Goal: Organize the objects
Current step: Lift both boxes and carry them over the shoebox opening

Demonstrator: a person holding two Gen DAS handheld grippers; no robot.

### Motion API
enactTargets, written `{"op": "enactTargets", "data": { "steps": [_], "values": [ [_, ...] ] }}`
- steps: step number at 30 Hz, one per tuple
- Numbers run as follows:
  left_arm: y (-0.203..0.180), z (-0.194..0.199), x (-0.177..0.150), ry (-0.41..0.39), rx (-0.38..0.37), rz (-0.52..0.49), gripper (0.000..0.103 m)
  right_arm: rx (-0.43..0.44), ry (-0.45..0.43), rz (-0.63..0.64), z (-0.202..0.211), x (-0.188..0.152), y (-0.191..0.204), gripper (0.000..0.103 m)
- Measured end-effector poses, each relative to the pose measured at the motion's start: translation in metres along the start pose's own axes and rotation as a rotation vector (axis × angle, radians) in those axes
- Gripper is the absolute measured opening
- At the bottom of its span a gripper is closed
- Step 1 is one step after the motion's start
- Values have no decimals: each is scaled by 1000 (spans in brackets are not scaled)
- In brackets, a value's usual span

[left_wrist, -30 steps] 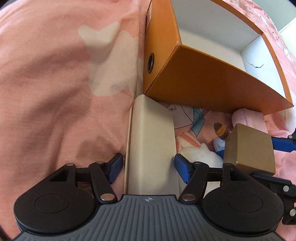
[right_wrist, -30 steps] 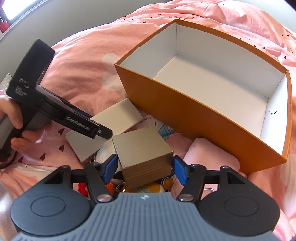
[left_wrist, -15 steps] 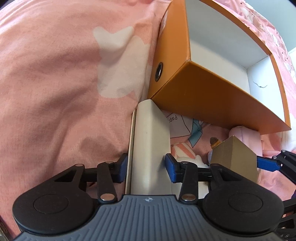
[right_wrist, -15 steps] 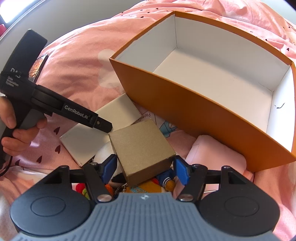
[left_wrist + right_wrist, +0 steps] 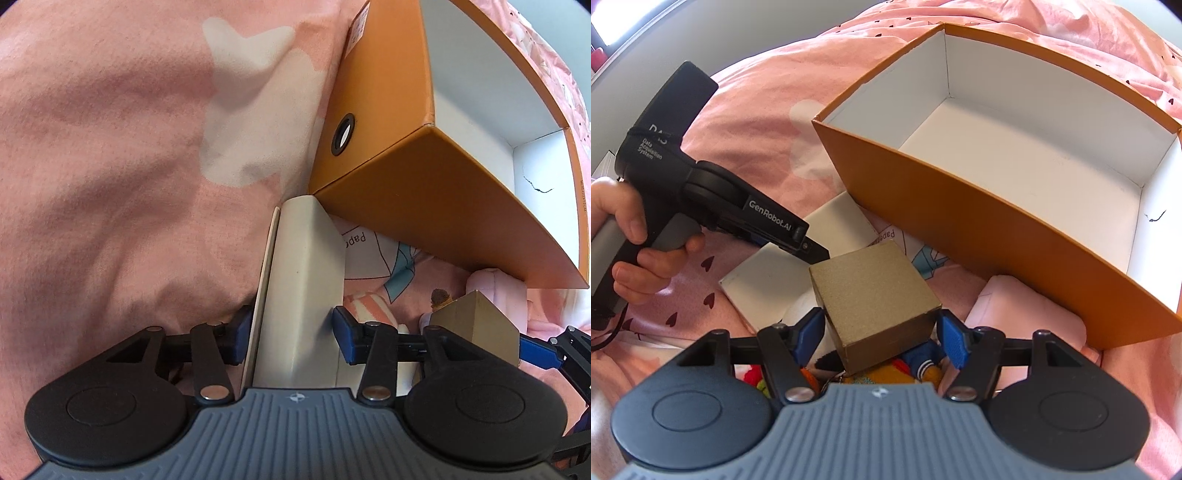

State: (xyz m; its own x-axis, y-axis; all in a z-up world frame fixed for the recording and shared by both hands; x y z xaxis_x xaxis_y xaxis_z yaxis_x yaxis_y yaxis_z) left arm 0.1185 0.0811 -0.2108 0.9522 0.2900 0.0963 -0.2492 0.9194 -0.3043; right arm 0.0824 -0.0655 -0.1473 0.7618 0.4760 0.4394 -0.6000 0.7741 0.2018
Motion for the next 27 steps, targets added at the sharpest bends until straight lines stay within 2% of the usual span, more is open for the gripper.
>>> {"op": "enactTargets", "data": {
  "steps": [2, 8, 14, 22, 27],
  "values": [
    [0, 2, -2, -21, -4, -8, 50, 1, -5, 0, 1, 0, 0, 68],
    [-7, 25, -5, -89, -21, -46, 33, -3, -34, -4, 10, 0, -2, 68],
    [-20, 46, -10, -155, -33, -95, 32, -8, -86, -8, 27, 6, -4, 68],
    [-45, 92, -12, -269, -31, -211, 32, -9, -146, 6, 50, 15, -1, 67],
    [-71, 123, -12, -348, -73, -287, 32, 5, -196, 15, 71, 24, 3, 67]
  ]
}}
Point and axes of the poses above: each gripper's, at about its wrist camera, not at the fingertips, and z roughly against the way its jaws point, y to its left, x to its top, the point moved 10 cm from there along -z, roughly the way its jaws point, and after that the axes turned 2 degrees about -x, right-handed, at the moved point
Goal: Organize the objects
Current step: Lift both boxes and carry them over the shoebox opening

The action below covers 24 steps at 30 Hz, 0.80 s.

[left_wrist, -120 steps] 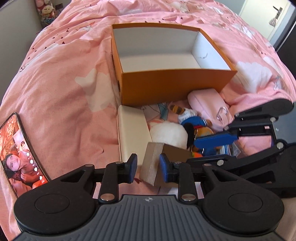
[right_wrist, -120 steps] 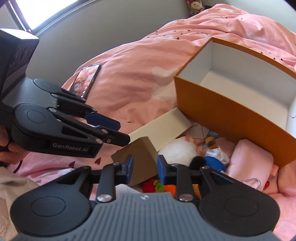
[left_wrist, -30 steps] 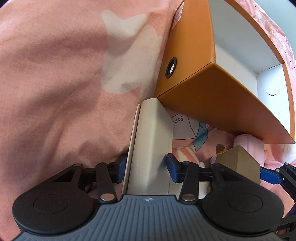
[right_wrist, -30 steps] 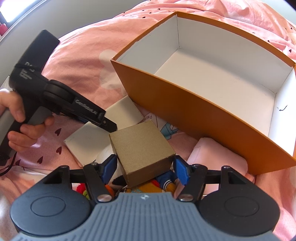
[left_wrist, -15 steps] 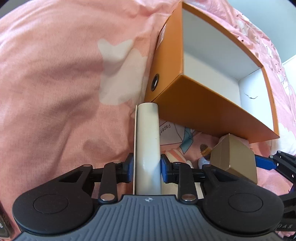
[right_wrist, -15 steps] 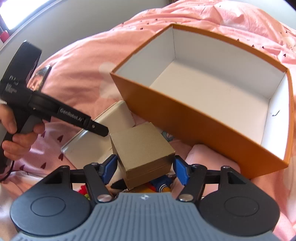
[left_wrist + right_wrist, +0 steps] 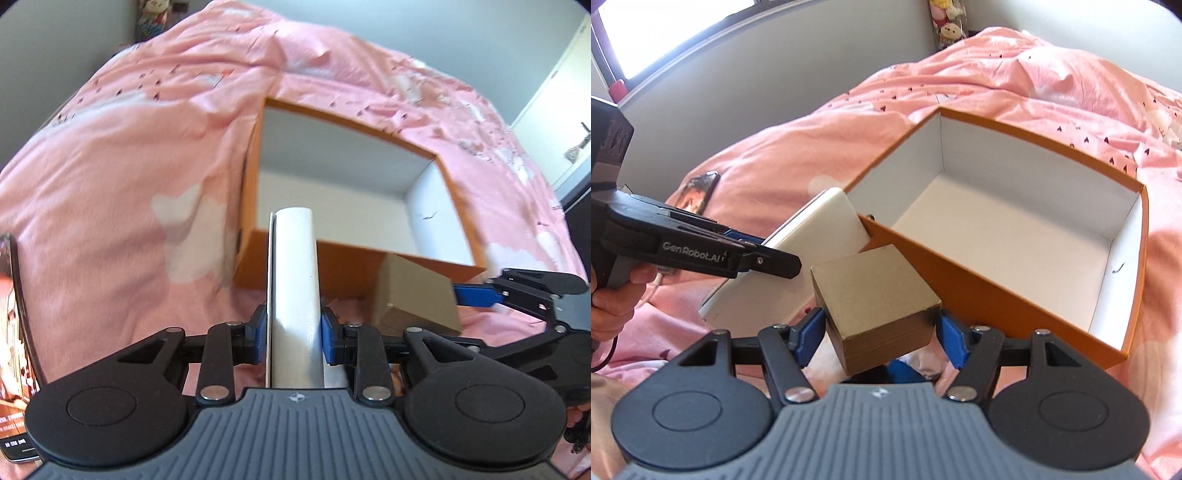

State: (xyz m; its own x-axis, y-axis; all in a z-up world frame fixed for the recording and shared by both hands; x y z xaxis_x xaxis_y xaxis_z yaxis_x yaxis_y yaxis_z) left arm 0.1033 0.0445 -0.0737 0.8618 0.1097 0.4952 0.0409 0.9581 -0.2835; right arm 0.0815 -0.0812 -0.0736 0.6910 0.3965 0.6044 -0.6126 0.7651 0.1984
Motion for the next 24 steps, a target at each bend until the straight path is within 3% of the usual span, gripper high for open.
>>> {"op": "enactTargets", "data": {
  "steps": [6, 14, 20, 24],
  "values": [
    [-27, 21, 24, -94, -30, -66, 32, -17, -72, 33, 23, 21, 1, 67],
    [-40, 21, 70, -189, -33, -112, 32, -66, -138, 44, 34, 52, -16, 67],
    [-50, -5, 102, -235, 4, -138, 32, -105, -158, -6, 27, 72, -44, 67],
    [-51, -42, 114, -217, 81, -184, 32, -145, -150, -69, 11, 81, -73, 67]
  ]
}}
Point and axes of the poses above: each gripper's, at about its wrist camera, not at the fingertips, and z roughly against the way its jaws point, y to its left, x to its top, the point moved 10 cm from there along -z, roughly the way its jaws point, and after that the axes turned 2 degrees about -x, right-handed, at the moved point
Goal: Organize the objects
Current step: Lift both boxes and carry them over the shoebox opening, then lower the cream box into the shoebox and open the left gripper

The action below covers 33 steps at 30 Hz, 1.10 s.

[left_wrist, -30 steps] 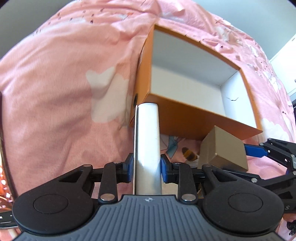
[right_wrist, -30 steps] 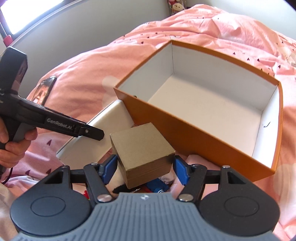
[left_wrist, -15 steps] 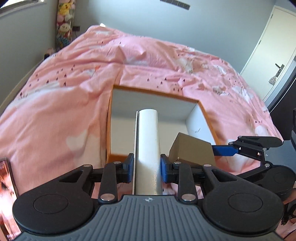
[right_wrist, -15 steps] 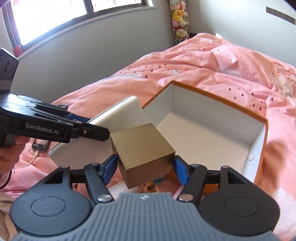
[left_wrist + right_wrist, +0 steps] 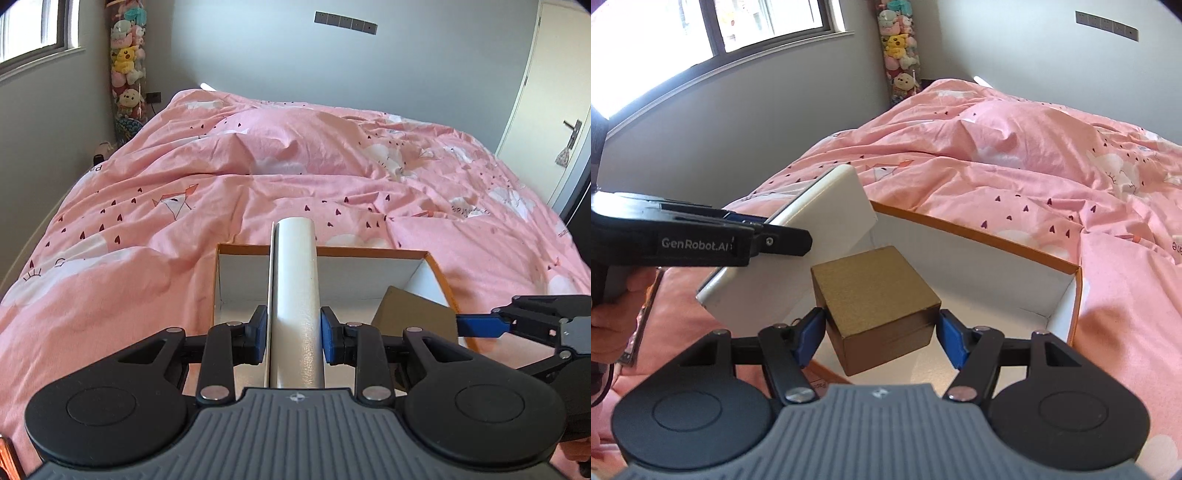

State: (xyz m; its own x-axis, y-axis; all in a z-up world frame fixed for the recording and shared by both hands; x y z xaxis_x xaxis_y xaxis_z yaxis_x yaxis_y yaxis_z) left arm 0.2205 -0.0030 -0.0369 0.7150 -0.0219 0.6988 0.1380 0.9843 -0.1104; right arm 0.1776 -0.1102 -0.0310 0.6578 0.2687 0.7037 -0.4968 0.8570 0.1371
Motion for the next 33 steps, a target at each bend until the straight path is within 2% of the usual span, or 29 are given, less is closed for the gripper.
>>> {"op": "enactTargets", "data": {
  "steps": [9, 18, 25, 33],
  "values": [
    [0, -71, -25, 116, 146, -172, 32, -41, 112, -61, -61, -14, -28, 67],
    [11, -108, -50, 222, 292, -323, 33, -58, 189, -45, -93, -25, -35, 67],
    [12, -123, -61, 279, 327, -371, 33, -67, 226, -22, -104, -31, -38, 67],
    [12, -121, -58, 288, 312, -329, 33, -84, 242, -6, -103, -35, -42, 67]
  ]
}}
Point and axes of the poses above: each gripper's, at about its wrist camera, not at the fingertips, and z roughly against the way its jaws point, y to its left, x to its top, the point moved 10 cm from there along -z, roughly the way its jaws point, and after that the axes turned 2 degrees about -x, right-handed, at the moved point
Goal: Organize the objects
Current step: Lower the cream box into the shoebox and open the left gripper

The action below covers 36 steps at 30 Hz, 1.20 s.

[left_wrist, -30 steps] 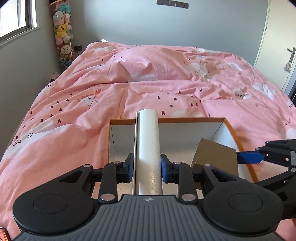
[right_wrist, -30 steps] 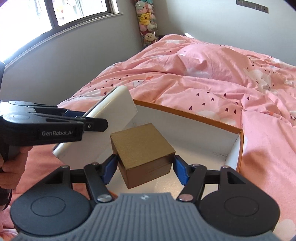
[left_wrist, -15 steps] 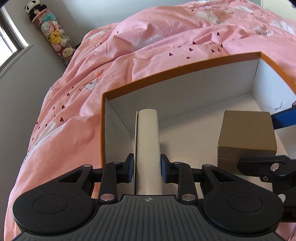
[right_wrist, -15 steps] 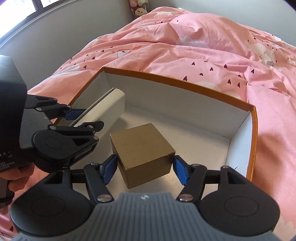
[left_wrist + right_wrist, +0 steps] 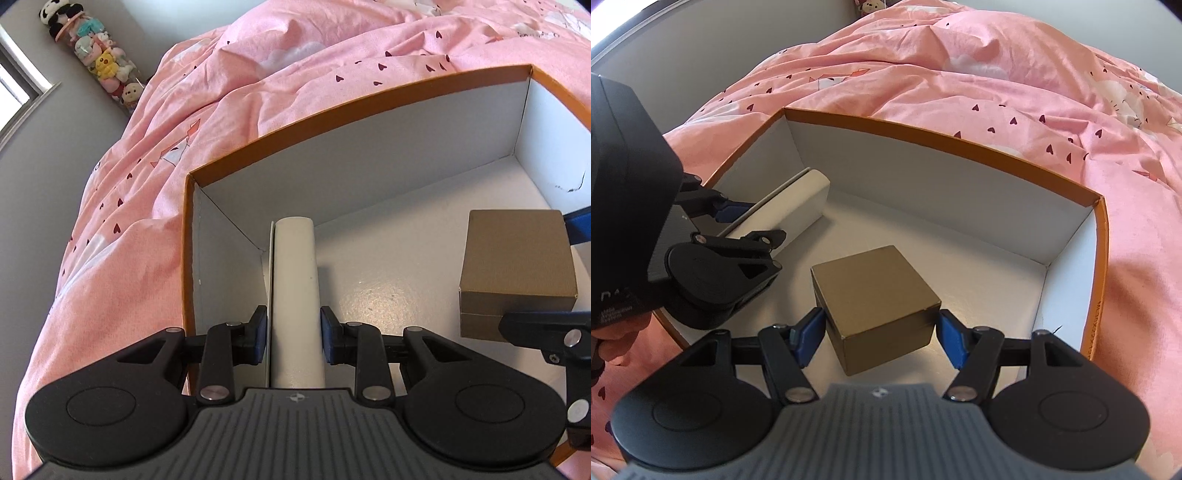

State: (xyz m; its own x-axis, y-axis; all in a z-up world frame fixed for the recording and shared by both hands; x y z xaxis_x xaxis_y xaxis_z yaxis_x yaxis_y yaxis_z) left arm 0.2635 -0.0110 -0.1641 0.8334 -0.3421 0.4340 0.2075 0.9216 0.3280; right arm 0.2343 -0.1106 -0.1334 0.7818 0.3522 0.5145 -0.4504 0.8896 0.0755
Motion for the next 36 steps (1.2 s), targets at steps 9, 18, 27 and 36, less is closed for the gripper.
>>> {"op": "enactTargets", "data": {
  "steps": [9, 18, 27, 36],
  "values": [
    [3, 12, 5, 13, -197, 127, 34, 5, 2, 0, 3, -1, -4, 67],
    [23, 11, 7, 55, -471, 337, 32, 22, 14, -3, 1, 0, -2, 67],
    [46, 18, 16, 19, -481, 338, 28, 55, 25, 27, -7, 9, 10, 67],
    [62, 28, 32, -82, -468, 319, 28, 67, 86, 114, -38, 21, 32, 67]
  ]
}}
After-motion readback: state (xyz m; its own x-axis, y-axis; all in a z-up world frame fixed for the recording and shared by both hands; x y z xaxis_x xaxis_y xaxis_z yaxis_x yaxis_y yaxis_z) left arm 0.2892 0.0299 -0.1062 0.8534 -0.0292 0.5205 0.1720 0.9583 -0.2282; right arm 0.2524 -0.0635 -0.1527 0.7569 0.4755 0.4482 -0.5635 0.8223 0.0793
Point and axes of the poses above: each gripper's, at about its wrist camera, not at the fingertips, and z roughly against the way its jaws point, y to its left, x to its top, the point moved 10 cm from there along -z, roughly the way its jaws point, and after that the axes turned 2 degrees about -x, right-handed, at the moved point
